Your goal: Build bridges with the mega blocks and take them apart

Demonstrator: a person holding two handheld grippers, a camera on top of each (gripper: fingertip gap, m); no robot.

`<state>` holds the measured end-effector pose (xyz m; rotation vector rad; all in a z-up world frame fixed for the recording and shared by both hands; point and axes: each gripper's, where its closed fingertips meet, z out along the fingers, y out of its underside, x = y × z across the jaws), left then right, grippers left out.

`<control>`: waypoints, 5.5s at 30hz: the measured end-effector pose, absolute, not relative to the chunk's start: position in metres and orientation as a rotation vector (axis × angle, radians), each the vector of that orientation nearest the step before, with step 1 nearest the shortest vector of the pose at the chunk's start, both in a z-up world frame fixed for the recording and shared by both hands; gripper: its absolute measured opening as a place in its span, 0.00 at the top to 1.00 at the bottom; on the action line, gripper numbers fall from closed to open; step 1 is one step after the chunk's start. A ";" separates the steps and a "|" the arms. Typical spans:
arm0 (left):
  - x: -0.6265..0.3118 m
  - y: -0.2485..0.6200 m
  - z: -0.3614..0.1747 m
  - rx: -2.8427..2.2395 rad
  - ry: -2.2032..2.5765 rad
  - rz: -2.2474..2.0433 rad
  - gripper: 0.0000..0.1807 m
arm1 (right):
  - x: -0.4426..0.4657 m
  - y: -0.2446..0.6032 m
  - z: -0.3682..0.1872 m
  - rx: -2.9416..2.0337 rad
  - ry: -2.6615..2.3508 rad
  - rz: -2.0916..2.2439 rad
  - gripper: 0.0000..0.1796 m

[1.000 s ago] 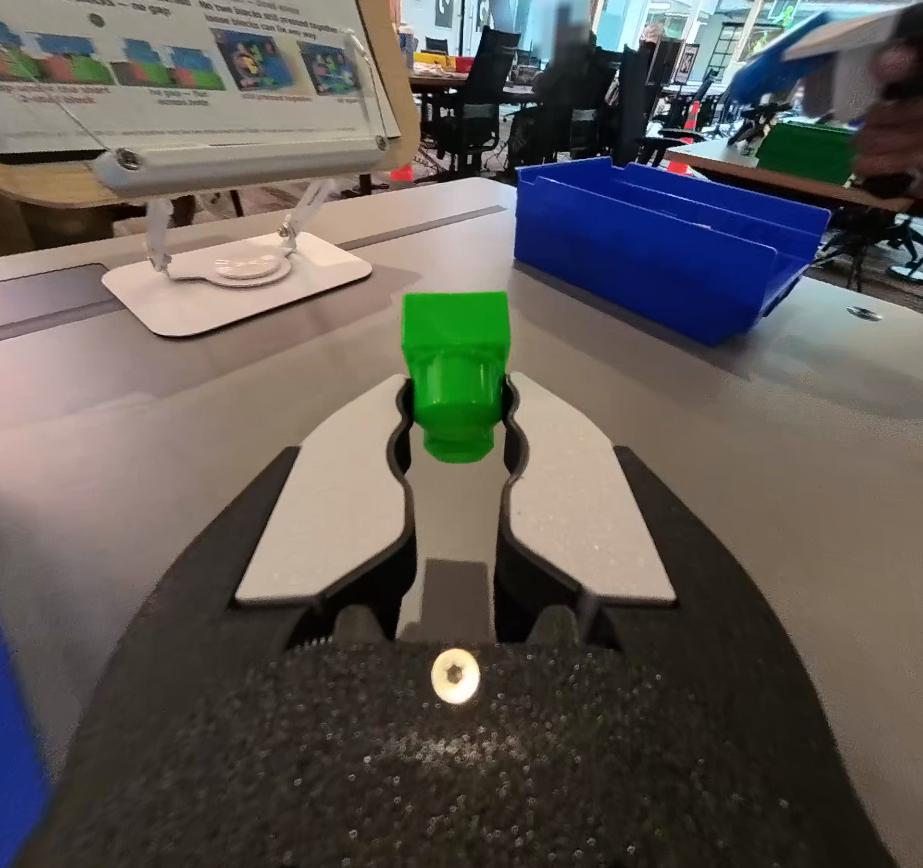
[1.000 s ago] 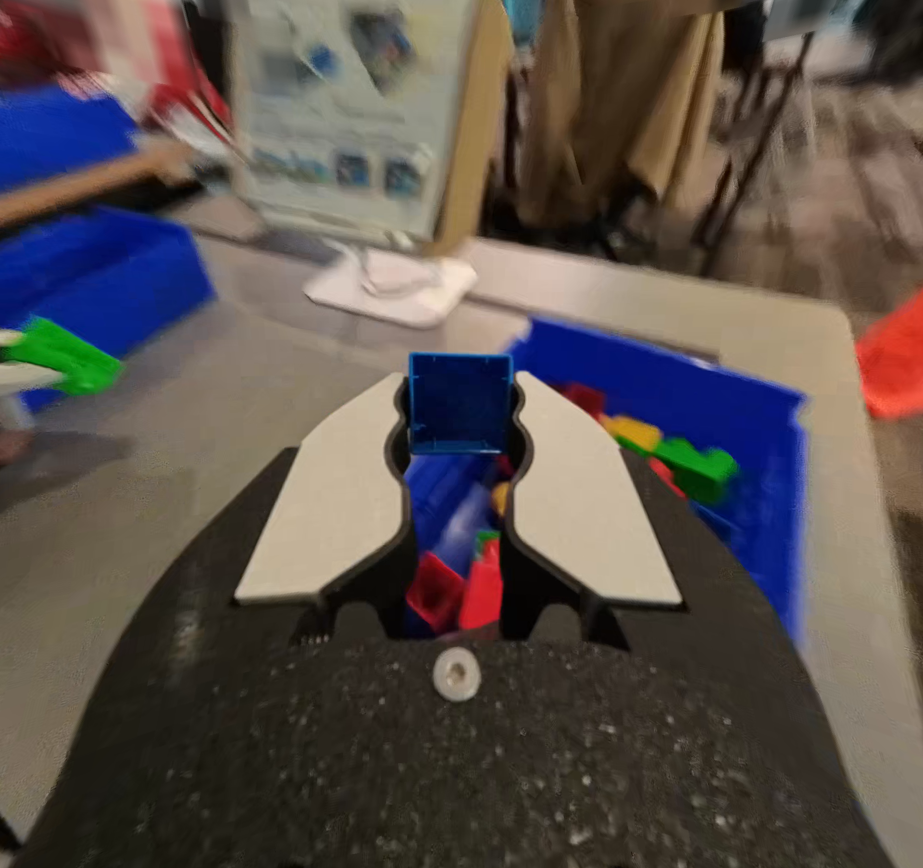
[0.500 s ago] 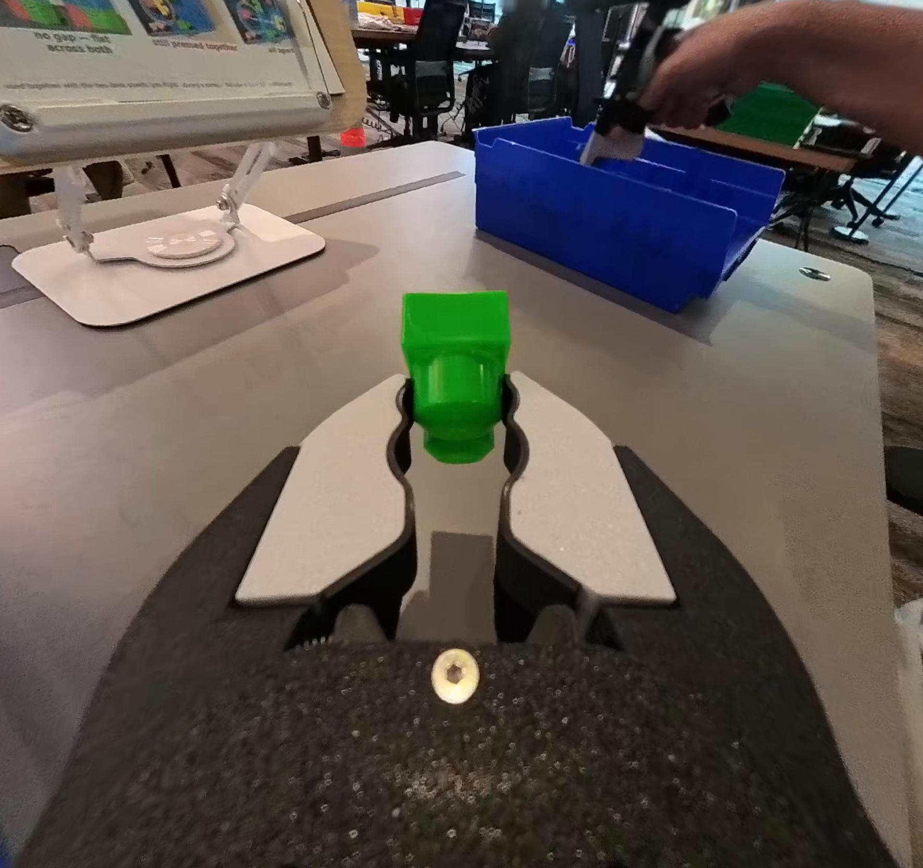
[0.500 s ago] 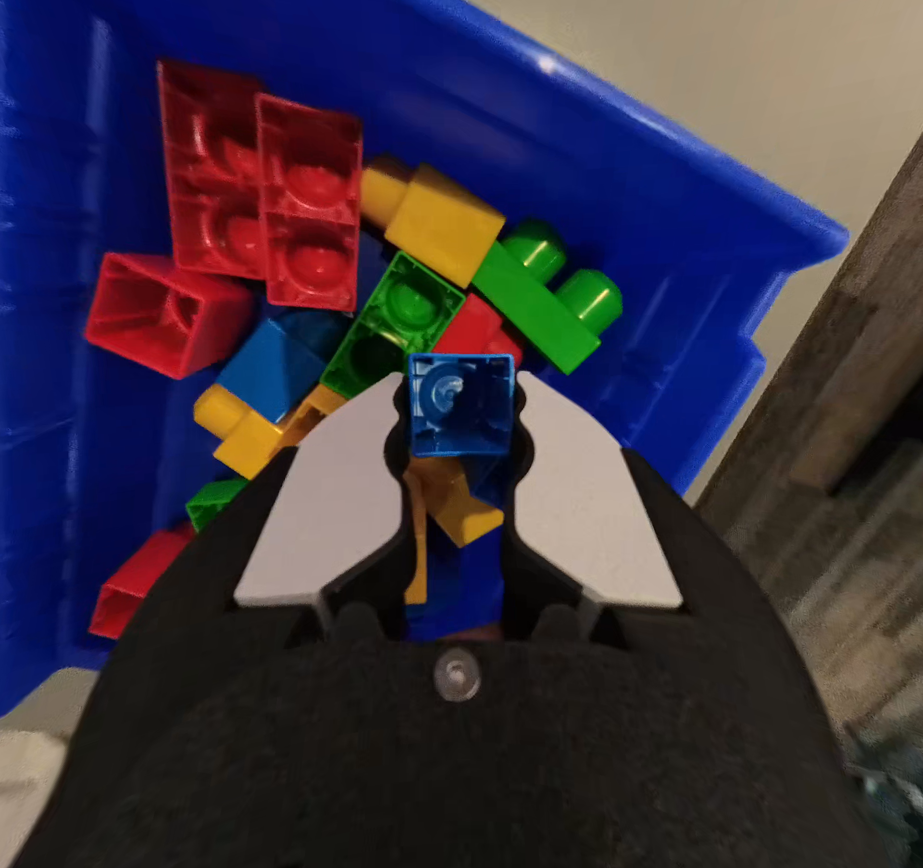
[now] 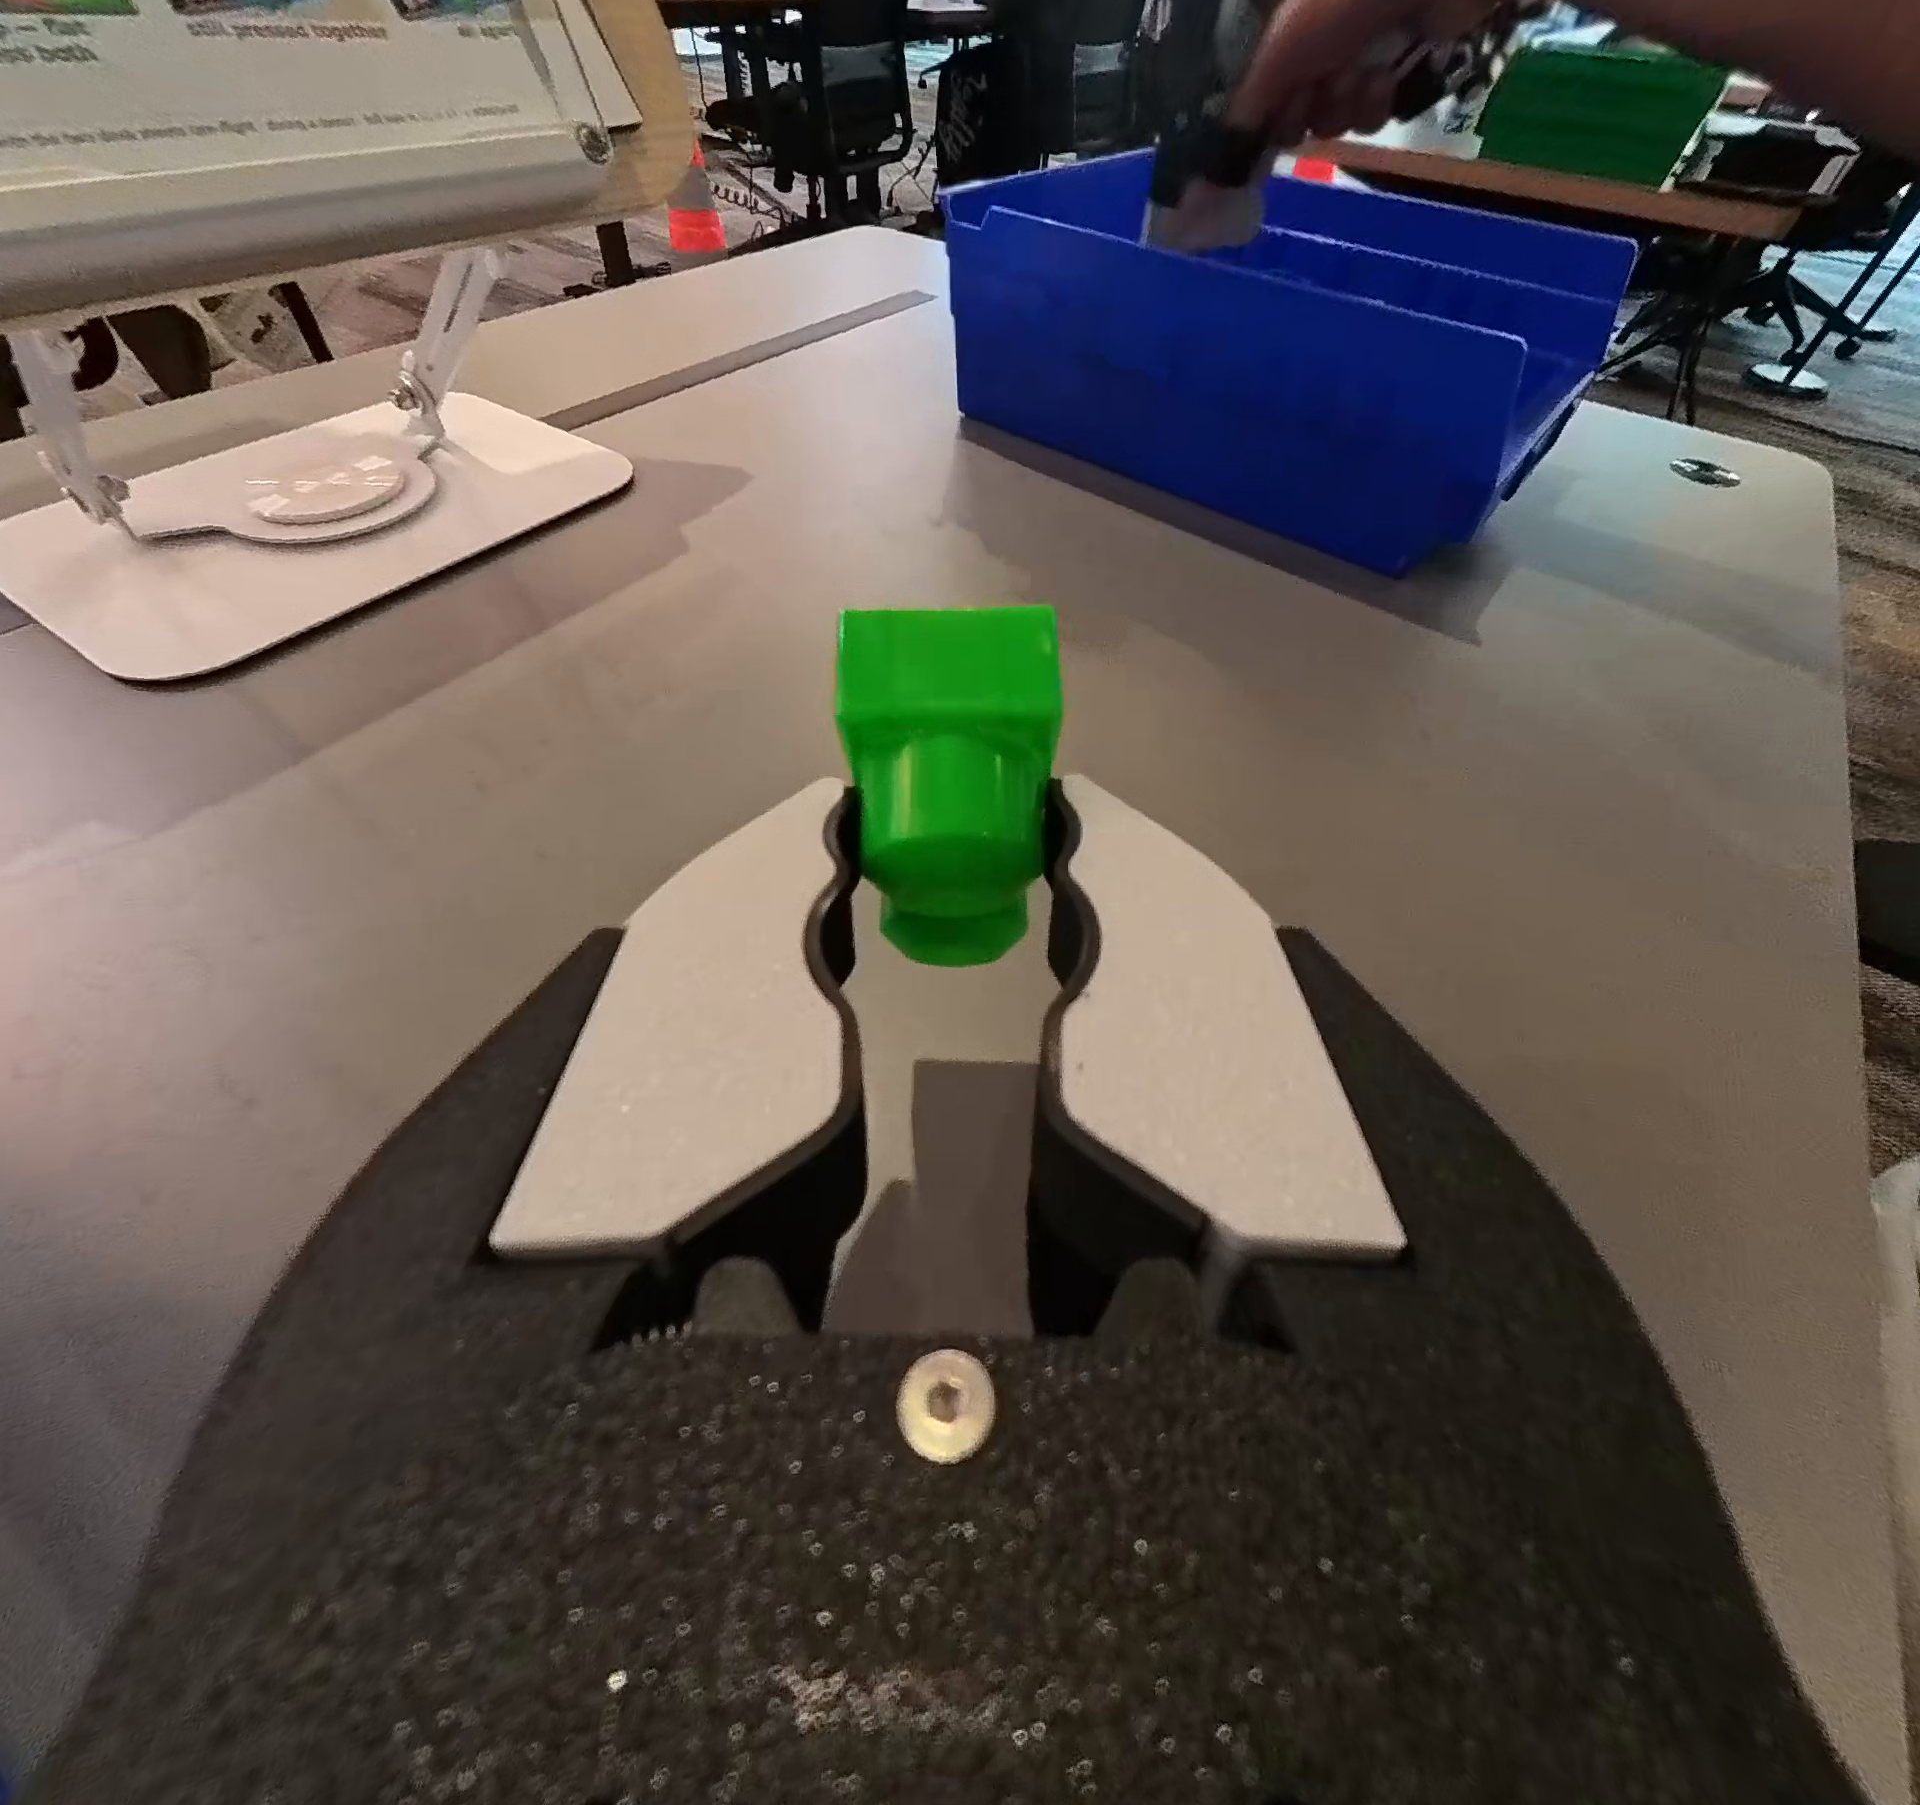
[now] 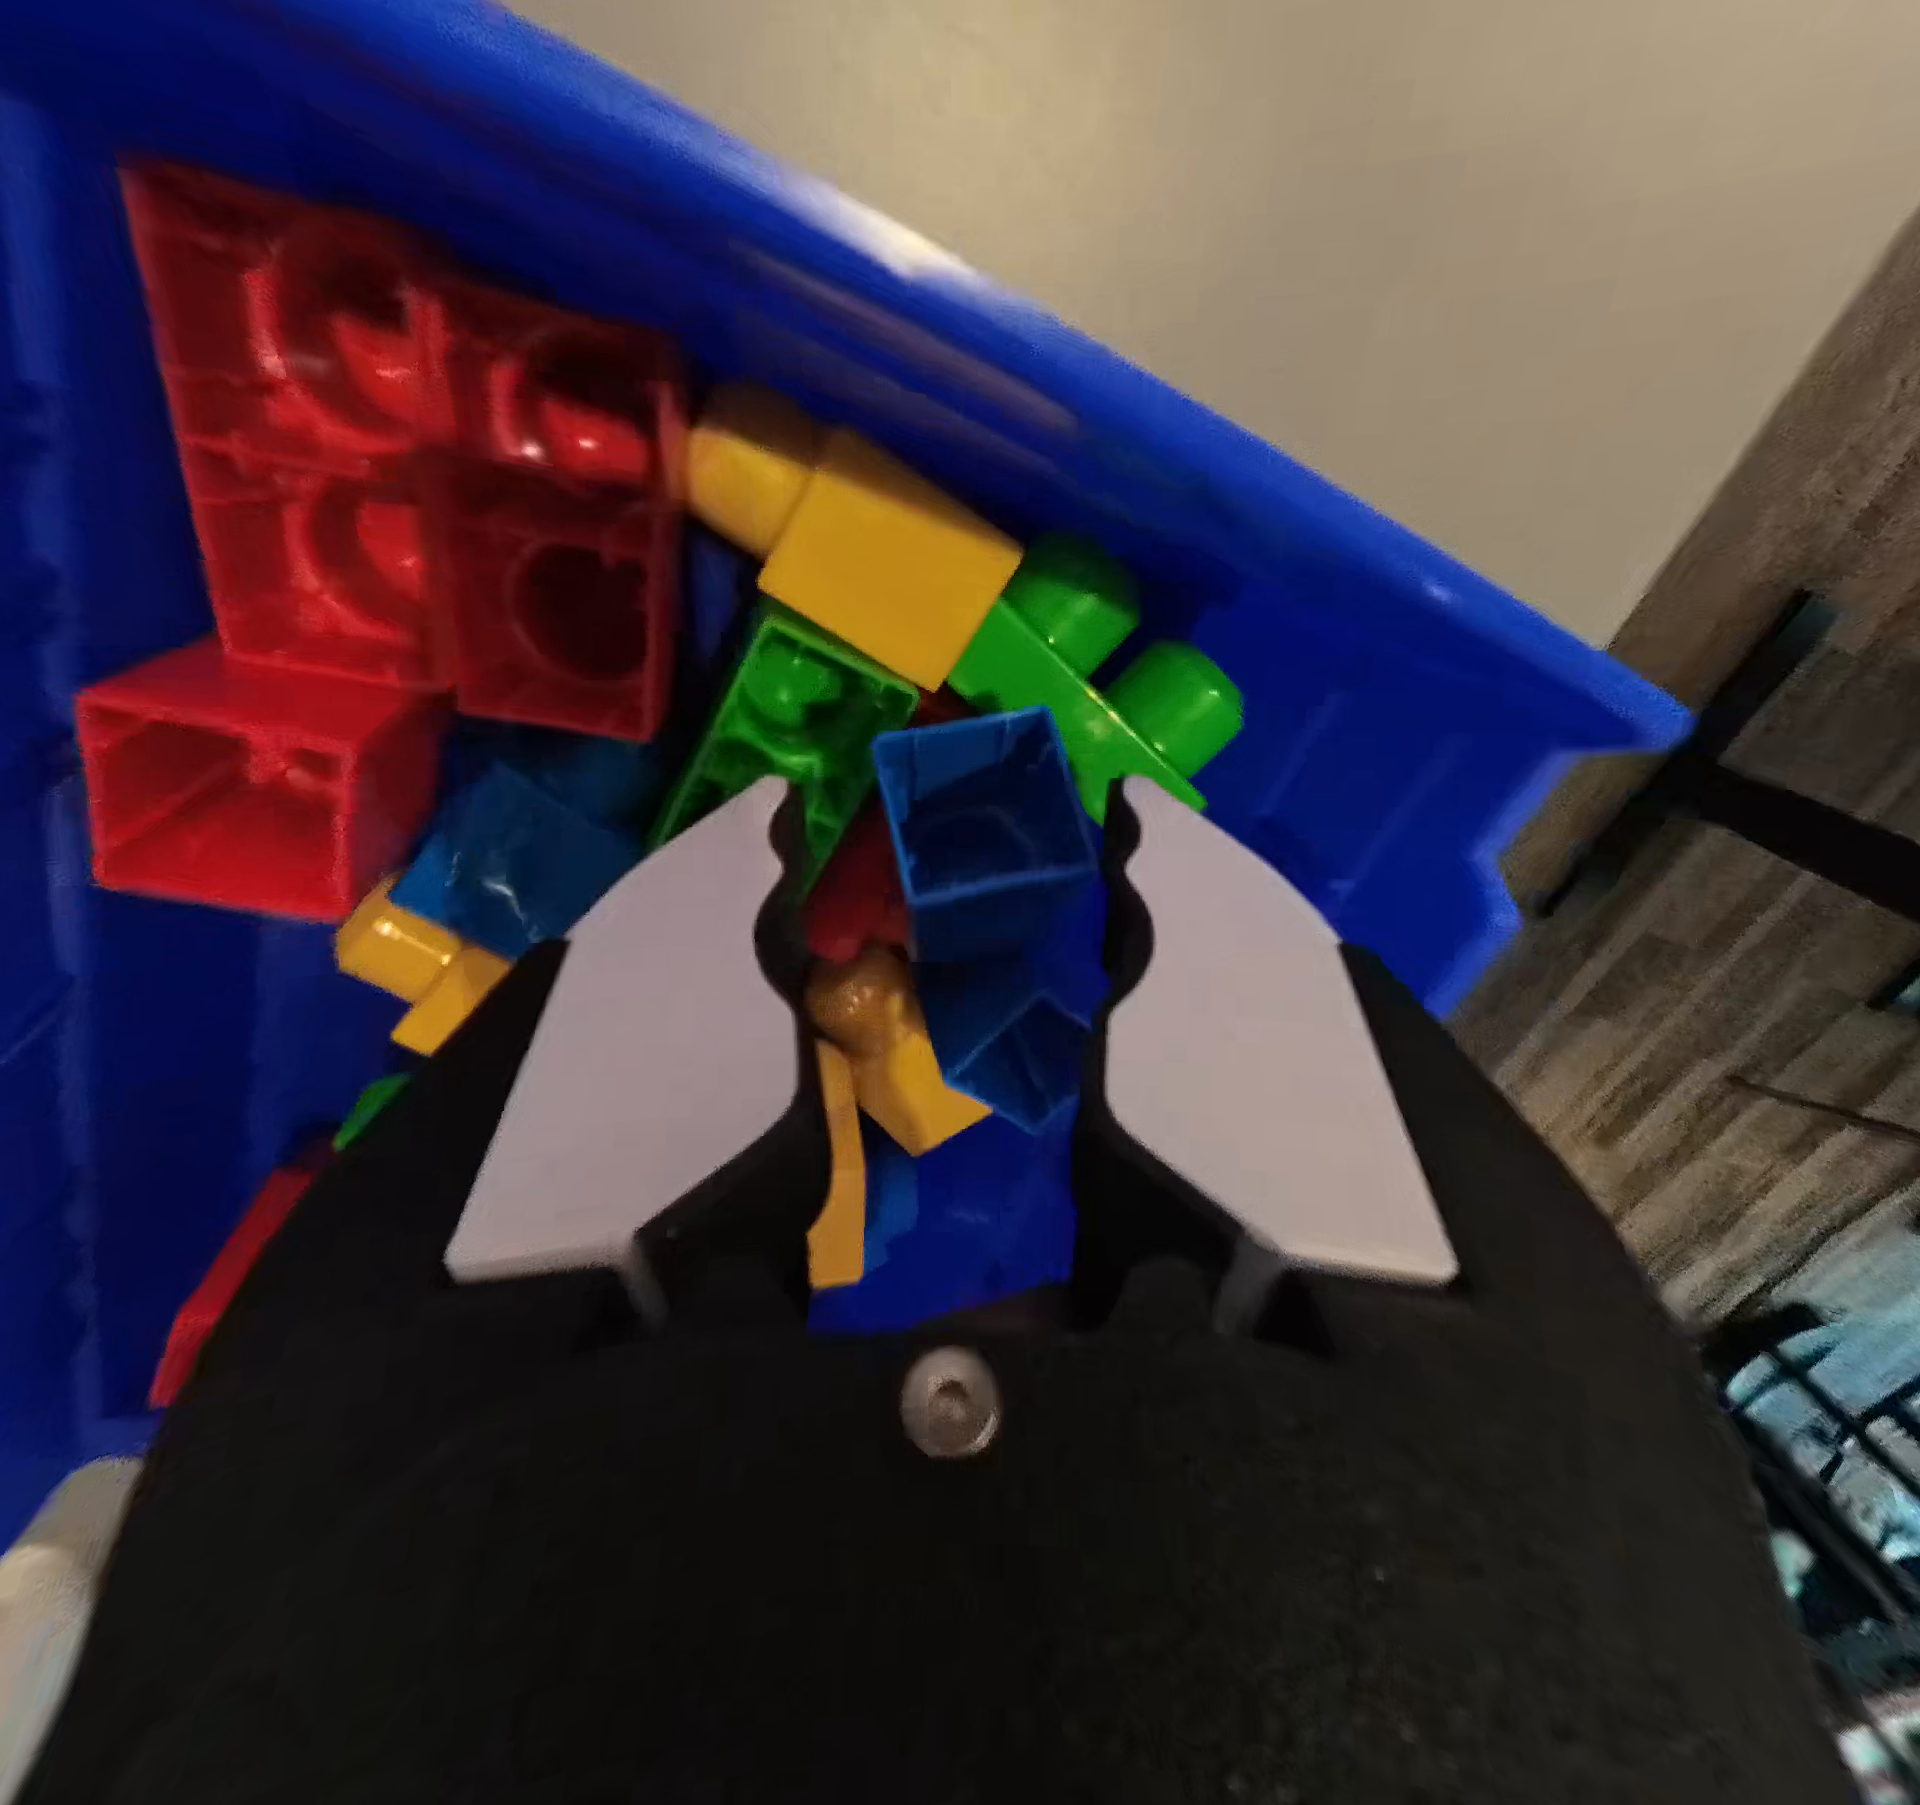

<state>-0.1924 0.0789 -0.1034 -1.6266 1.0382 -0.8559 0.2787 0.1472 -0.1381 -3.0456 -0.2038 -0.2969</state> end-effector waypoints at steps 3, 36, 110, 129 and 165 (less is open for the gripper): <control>-0.194 0.080 -0.099 -1.624 1.011 -0.889 0.82 | 0.260 0.155 -0.082 -2.803 -0.284 -0.334 0.68; -0.140 0.013 -0.052 -1.550 1.528 -1.511 0.82 | -0.138 0.002 -0.081 -1.597 -0.718 1.191 0.63; -0.219 0.085 -0.112 -1.664 0.821 -0.511 0.66 | 0.218 0.125 -0.149 -2.994 0.159 0.674 0.79; -0.224 0.091 -0.107 -1.671 0.761 -0.538 0.65 | -0.006 0.059 0.019 -1.924 -0.544 0.366 0.71; -0.367 0.286 -0.071 -2.617 0.432 -0.197 0.67 | -0.106 0.058 -0.112 -1.768 -0.524 0.409 0.73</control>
